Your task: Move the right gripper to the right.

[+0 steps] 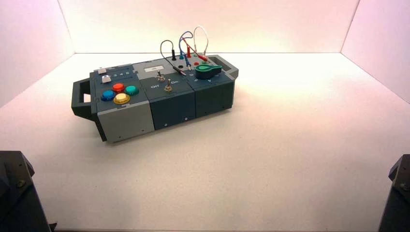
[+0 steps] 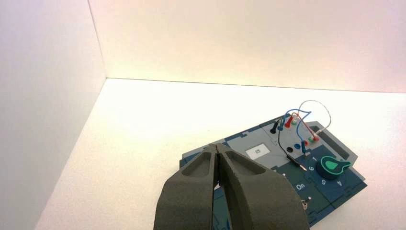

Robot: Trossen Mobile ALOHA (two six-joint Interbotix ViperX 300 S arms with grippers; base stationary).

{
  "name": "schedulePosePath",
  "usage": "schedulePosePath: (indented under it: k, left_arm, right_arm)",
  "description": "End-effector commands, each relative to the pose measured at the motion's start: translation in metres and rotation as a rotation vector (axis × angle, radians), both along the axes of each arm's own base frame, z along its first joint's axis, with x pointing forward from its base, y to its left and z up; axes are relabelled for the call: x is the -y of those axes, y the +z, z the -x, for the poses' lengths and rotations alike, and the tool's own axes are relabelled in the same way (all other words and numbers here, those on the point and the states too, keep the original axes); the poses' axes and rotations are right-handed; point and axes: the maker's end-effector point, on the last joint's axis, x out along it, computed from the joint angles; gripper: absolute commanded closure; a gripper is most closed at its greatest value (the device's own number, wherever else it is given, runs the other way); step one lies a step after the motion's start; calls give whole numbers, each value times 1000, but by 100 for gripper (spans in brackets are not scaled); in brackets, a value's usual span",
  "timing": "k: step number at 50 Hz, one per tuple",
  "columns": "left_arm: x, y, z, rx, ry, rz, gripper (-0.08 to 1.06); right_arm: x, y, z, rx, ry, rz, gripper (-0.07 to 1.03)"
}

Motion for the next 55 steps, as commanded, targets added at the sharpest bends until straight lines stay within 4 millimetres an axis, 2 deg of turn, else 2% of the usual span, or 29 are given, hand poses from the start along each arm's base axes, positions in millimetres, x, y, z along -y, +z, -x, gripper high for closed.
schedulePosePath:
  k: [1, 18, 27, 43, 55]
  left_arm:
    - [1, 7, -2, 17, -5, -3, 101]
    - [1, 6, -2, 14, -5, -3, 101]
    - [1, 7, -3, 17, -5, -3, 101]
    - [1, 6, -3, 12, -5, -1, 101]
    - [3, 6, -3, 11, -15, -1, 101]
  right_arm:
    - [-1, 6, -2, 12, 5, -3, 98]
    - [-1, 9, -2, 20, 7, 0, 98]
    - [3, 23, -6, 45, 2, 58, 98]
    - [23, 87, -27, 88, -78, 166, 98]
    - [66, 125, -43, 88, -262, 197, 99]
